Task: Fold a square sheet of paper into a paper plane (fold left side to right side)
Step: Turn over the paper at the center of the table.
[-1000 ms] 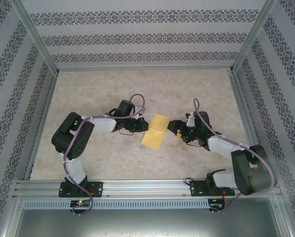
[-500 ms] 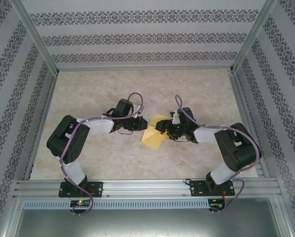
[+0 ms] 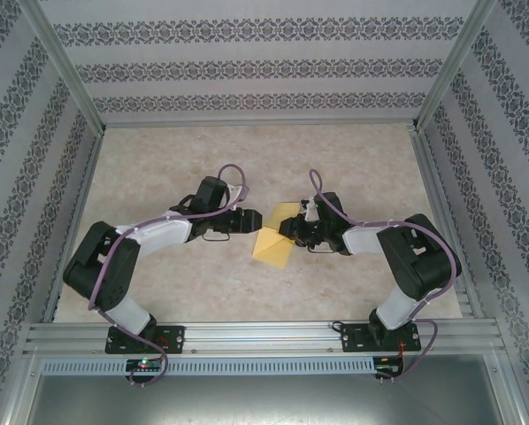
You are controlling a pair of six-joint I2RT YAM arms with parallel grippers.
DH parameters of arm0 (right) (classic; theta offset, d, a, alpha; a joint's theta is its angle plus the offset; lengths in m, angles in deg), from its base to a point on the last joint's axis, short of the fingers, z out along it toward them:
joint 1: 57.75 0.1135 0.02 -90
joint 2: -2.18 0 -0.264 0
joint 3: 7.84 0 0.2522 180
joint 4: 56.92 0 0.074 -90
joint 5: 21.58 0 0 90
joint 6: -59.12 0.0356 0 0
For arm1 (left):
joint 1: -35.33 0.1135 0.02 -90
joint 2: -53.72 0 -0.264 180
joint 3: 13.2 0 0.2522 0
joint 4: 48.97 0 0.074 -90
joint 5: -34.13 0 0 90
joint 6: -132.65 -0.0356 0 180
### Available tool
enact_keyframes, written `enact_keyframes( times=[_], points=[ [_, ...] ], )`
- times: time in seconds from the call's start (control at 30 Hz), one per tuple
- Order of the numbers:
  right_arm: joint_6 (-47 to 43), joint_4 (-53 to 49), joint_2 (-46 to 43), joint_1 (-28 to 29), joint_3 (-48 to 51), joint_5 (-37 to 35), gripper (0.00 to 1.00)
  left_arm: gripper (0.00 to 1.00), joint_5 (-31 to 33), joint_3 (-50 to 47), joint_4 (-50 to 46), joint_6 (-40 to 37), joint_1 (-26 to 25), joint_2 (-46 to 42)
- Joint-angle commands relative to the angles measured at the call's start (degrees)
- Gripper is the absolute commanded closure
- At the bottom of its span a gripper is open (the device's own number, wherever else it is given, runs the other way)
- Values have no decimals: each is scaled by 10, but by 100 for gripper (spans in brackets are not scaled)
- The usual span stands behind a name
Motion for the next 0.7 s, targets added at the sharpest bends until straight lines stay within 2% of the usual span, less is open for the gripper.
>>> enact_keyframes(
  times=[0.0, 0.07, 0.13, 0.27, 0.43, 0.53, 0.67],
  points=[
    [-17, 10, -16, 4, -8, 12, 87, 34, 13, -27, -10, 18, 20, -52],
    [-24, 14, -34, 4, -8, 4, 96, 28, 14, -44, -7, 32, 27, -85],
    [-34, 27, -61, 1, -6, -1, 100, 23, 17, -59, -2, 51, 38, -117],
    [-60, 31, -127, -16, -15, 9, 100, 14, 8, -85, 24, 102, 60, -186],
    [-70, 45, -193, -65, -46, 84, 100, 1, -43, -83, 106, 185, 78, -249],
    [-62, 58, -222, -89, -76, 129, 100, 0, -77, -58, 164, 226, 79, -263],
    [-60, 63, -246, -93, -123, 167, 100, 0, -124, -23, 266, 282, 76, -251]
  ],
)
